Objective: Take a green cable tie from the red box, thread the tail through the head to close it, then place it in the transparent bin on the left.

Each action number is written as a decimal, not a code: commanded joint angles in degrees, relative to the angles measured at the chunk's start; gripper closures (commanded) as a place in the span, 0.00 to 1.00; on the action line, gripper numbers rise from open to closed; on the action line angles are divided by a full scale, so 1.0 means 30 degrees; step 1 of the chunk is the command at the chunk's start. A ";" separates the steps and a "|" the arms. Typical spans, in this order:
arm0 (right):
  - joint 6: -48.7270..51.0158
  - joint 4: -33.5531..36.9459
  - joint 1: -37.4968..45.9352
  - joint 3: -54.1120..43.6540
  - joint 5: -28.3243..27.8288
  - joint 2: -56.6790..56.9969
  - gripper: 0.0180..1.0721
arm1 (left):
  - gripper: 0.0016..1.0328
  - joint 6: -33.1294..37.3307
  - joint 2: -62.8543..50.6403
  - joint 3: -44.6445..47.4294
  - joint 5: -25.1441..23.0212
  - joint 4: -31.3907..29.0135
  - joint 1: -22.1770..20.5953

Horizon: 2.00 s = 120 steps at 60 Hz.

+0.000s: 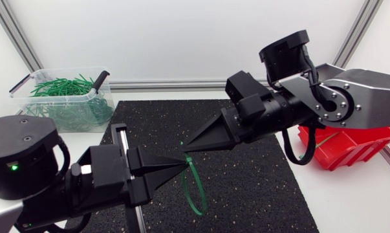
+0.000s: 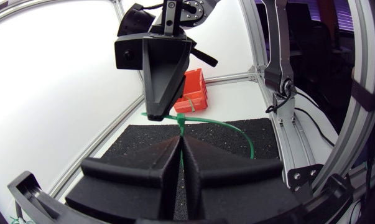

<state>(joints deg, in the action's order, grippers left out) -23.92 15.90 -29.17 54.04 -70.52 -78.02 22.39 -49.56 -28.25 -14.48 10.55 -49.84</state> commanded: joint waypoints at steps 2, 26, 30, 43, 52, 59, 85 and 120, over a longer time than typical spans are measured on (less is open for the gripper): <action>0.0298 0.0178 0.0406 0.0385 -0.0077 0.0283 0.95 | 0.95 0.0387 -0.0238 -0.0603 0.0344 0.0147 -0.0582; 0.0123 0.0500 0.1520 0.1644 0.0333 -0.1885 0.95 | 0.95 0.0182 0.0231 -0.0339 0.3069 -0.0088 -0.4479; 0.0093 0.0500 0.1549 0.1557 0.0333 -0.1914 0.95 | 0.95 0.0124 0.0202 -0.0339 0.3128 -0.0088 -0.4537; 0.0474 0.0852 0.1783 0.0912 0.0304 -0.1650 0.94 | 0.95 -0.0052 -0.0296 -0.0603 0.3889 -0.0146 -0.4420; 0.1792 -0.0027 0.2164 -0.0231 0.1945 -0.0595 0.61 | 0.95 -0.0550 -0.1204 -0.0984 0.4065 0.0205 -0.1608; 0.3052 -0.0408 0.2193 -0.0934 0.4552 -0.0390 0.23 | 0.95 -0.1370 -0.2347 -0.1658 0.2952 0.0879 0.2699; 0.7212 -0.3484 0.3688 -0.1988 1.3722 -0.0508 0.03 | 0.95 -0.4154 -0.6595 -0.7019 0.2454 0.1992 1.5297; 0.9585 -0.6062 0.4010 -0.4977 1.7853 0.2305 0.04 | 0.76 -0.6058 -1.7230 -1.5896 0.5178 -0.1025 2.1215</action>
<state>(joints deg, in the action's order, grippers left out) 3.11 -1.96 -17.85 41.06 -17.58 -72.58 5.52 -96.29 -72.36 0.19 10.74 13.50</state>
